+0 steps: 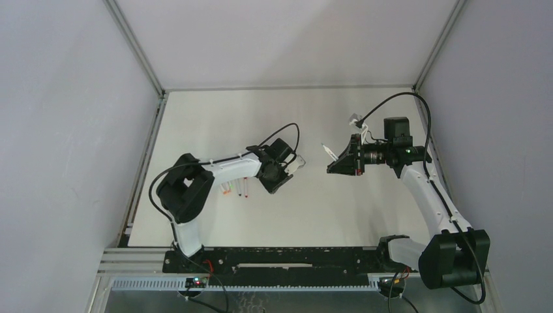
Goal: Insert the pens into the pen caps
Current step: Insert the pen cap onto the pen.
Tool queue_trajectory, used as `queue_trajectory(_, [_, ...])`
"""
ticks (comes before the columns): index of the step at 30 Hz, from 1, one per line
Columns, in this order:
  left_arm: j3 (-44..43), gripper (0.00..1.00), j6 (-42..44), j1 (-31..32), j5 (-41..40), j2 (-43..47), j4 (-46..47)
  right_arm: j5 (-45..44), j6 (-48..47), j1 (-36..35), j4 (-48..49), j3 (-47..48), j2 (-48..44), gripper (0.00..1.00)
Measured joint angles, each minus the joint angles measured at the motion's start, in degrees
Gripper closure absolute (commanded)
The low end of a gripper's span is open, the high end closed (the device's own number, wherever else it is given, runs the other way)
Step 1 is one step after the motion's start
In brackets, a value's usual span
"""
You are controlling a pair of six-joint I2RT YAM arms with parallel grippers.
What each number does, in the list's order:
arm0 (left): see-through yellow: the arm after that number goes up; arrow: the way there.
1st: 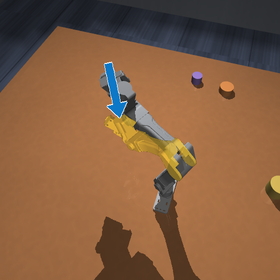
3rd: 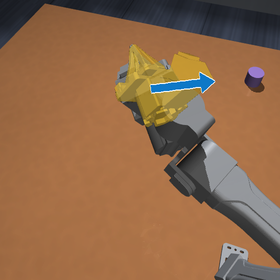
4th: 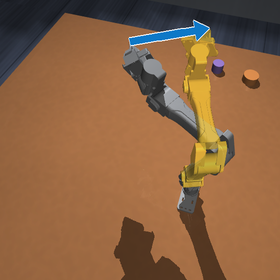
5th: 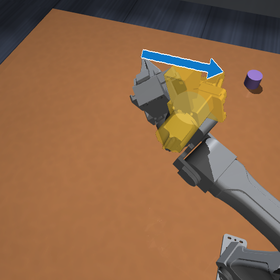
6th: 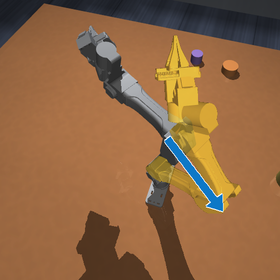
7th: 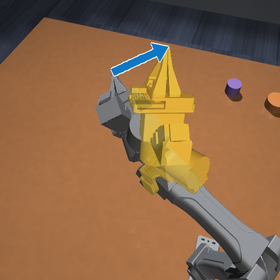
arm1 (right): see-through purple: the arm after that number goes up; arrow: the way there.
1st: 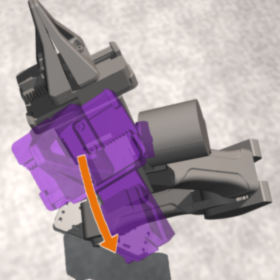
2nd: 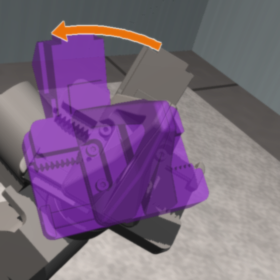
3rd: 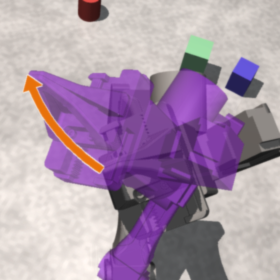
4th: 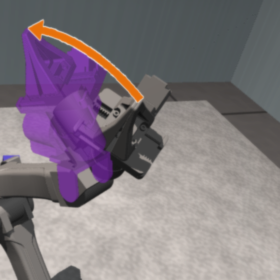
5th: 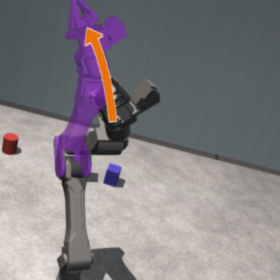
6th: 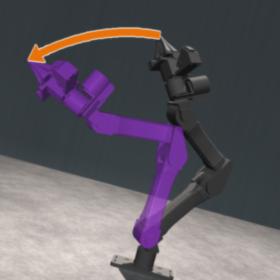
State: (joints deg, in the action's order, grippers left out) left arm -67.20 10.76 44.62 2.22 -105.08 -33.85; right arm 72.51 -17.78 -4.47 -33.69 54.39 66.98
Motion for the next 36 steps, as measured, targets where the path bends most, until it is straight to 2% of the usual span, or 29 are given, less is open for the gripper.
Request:
queue_trajectory(5, [-1.64, 0.66, 0.33, -0.13, 1.05, -1.36, -1.14, 0.0, 0.0, 0.02, -0.02, 0.0, 0.0, 1.0])
queue_trajectory(11, [-3.13, 0.73, 0.39, -0.42, 1.11, -2.43, -2.4, 0.02, 0.0, 0.22, -0.02, 0.0, 0.0, 1.0])
queue_trajectory(21, [-3.74, 0.74, -0.02, -0.59, 0.74, -2.84, -3.58, 0.28, 0.0, 0.37, 0.0, 0.0, 0.0, 1.0])
queue_trajectory(27, [-3.74, 0.99, -1.88, -0.74, 0.09, -2.84, -4.11, 0.5, 0.0, 0.37, -0.02, 0.0, 0.0, 1.0])
queue_trajectory(32, [-2.82, 1.0, -6.12, -0.76, -0.79, -1.88, -2.45, 0.48, -0.2, 0.37, -0.09, 0.0, 0.0, 1.0])
queue_trajectory(36, [0.9, 1.0, -11.15, -0.79, -1.07, 3.41, 1.31, 0.44, -0.87, 0.37, -0.55, 0.0, -0.2, 1.0])
